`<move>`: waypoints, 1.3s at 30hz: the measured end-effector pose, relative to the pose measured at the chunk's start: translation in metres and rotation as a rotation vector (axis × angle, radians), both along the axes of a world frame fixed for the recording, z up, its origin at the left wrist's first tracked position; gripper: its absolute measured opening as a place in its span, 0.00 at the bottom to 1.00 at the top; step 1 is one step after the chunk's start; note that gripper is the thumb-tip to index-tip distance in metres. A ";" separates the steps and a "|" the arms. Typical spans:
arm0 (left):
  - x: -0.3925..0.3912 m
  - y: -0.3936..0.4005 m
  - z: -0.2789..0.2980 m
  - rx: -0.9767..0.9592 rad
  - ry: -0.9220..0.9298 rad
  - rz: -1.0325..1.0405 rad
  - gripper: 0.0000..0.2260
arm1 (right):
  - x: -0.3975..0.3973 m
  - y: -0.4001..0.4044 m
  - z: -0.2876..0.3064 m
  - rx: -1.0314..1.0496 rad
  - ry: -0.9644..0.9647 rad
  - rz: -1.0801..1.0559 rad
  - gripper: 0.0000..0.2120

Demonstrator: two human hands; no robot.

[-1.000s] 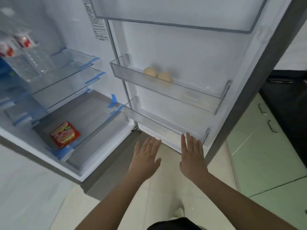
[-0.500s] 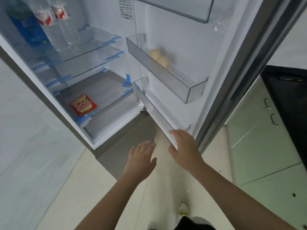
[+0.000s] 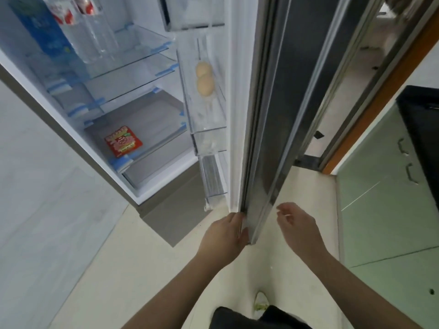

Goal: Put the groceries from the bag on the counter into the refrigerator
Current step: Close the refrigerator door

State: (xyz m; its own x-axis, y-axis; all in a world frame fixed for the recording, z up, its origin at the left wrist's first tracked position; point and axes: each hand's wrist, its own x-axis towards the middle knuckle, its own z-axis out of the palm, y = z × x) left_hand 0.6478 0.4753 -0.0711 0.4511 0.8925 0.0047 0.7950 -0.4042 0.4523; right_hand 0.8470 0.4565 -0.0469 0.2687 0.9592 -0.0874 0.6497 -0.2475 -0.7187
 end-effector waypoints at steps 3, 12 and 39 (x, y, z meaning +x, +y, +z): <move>-0.010 0.001 0.005 0.022 0.012 0.061 0.13 | -0.010 0.020 0.014 0.042 0.118 0.068 0.15; -0.043 -0.020 0.013 -0.024 -0.047 0.344 0.16 | -0.045 0.051 0.025 0.012 0.352 0.439 0.24; -0.132 0.027 0.091 0.589 0.322 0.722 0.40 | -0.202 0.159 0.073 0.601 -0.220 1.036 0.33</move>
State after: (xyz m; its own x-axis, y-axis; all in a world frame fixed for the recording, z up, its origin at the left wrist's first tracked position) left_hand 0.5159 0.5018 0.0201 -0.1438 0.8486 0.5092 0.9893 0.1358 0.0530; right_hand 0.6452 0.6159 0.0263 -0.6953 0.6002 0.3955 0.4647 0.7951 -0.3898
